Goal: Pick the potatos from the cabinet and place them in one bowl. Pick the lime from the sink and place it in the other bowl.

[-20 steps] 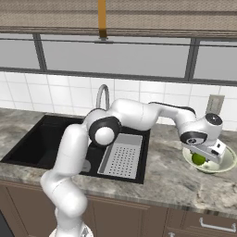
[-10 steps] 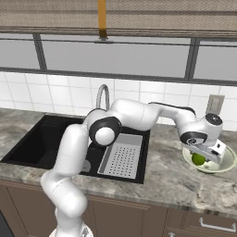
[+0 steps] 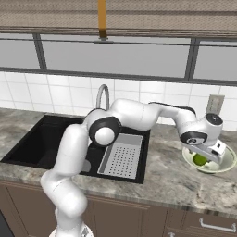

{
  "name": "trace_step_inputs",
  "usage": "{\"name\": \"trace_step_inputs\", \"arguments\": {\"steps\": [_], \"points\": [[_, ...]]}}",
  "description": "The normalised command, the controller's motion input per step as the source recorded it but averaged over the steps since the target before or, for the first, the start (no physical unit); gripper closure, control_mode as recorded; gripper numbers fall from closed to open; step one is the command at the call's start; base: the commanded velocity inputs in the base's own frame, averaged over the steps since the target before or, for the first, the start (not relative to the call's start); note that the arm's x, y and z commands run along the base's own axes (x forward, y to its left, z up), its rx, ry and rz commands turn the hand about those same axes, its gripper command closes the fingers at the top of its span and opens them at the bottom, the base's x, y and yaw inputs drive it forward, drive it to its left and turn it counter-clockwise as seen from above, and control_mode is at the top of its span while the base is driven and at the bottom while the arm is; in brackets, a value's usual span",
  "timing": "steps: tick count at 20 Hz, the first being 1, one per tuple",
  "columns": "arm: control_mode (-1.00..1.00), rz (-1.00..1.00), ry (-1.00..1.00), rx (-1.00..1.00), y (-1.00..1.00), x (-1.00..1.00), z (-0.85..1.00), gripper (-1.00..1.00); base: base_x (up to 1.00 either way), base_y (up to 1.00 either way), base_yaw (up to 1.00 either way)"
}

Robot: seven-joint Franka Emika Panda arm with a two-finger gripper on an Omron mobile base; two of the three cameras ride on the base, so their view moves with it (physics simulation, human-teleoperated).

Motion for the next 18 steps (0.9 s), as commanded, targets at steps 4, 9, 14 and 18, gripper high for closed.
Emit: {"name": "trace_step_inputs", "arguments": {"steps": [4, 9, 14, 18], "points": [[-1.00, -0.07, 0.00, 0.00, 0.00, -0.02, 0.18, -1.00, 0.00, 0.00, 0.00], [-1.00, -0.10, 0.00, 0.00, 0.00, -0.17, 0.33, -1.00, 0.00, 0.00, 0.00], [-1.00, -0.10, -0.01, 0.00, 0.10, -0.38, 0.28, -1.00, 0.00, 0.00, 0.00], [-1.00, -0.08, -0.03, -0.02, 0.36, -0.47, 0.19, -1.00, 0.00, 0.00, 0.00]]}}
